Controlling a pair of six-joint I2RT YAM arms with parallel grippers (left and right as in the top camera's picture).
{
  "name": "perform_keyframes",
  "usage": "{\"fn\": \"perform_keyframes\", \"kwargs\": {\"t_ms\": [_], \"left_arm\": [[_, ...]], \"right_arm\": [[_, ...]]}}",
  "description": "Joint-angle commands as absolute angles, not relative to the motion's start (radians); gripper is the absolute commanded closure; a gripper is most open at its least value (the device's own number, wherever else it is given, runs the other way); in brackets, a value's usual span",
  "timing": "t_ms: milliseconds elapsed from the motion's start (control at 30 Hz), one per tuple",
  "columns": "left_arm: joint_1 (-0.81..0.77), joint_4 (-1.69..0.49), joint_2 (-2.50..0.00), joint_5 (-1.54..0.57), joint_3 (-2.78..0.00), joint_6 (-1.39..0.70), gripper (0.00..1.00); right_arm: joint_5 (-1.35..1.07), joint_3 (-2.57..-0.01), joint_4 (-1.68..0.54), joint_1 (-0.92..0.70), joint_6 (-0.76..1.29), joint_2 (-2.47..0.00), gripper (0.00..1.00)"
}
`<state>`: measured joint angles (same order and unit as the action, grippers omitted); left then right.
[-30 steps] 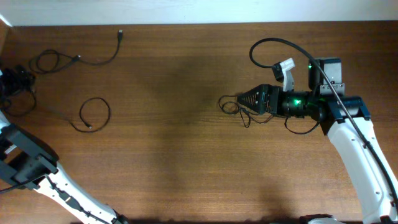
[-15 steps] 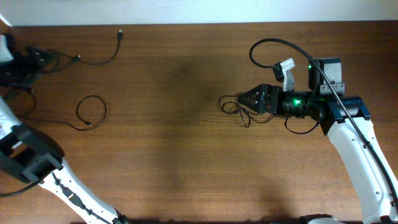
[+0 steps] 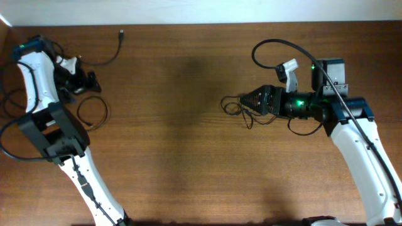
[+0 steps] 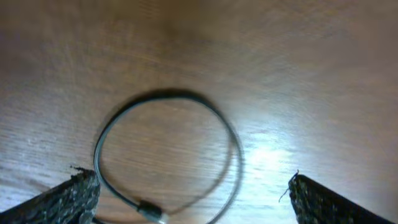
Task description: Untangle cables
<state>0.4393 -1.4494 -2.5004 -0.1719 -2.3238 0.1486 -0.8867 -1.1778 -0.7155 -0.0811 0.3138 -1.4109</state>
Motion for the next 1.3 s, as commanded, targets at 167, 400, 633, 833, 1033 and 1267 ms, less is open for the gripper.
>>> {"fn": "perform_keyframes", "kwargs": {"t_ms": [167, 400, 633, 833, 1033, 1267], "left_arm": [[0.441, -1.264, -2.527, 0.052, -2.108, 0.106, 0.01], [0.442, -1.155, -2.529, 0.192, -2.012, 0.105, 0.09], [0.466, -1.102, -2.537, 0.192, -2.011, 0.106, 0.72], [0.537, -1.059, -2.537, 0.185, -2.011, 0.105, 1.00], [0.583, -1.032, -2.537, 0.146, -2.024, 0.105, 1.00], [0.593, -1.054, -2.535, 0.141, -2.173, 0.001, 1.00]], "right_arm": [[-0.878, -1.180, -0.715, -0.078, 0.303, -1.411, 0.02], [-0.878, -1.180, -0.715, -0.078, 0.303, -1.412, 0.02], [-0.878, -1.180, -0.715, -0.078, 0.303, -1.415, 0.01], [-0.878, -1.180, -0.715, -0.078, 0.303, -1.415, 0.02], [-0.878, -1.180, -0.715, -0.078, 0.303, -1.415, 0.02], [-0.878, -1.180, -0.715, -0.078, 0.303, -1.415, 0.02]]}}
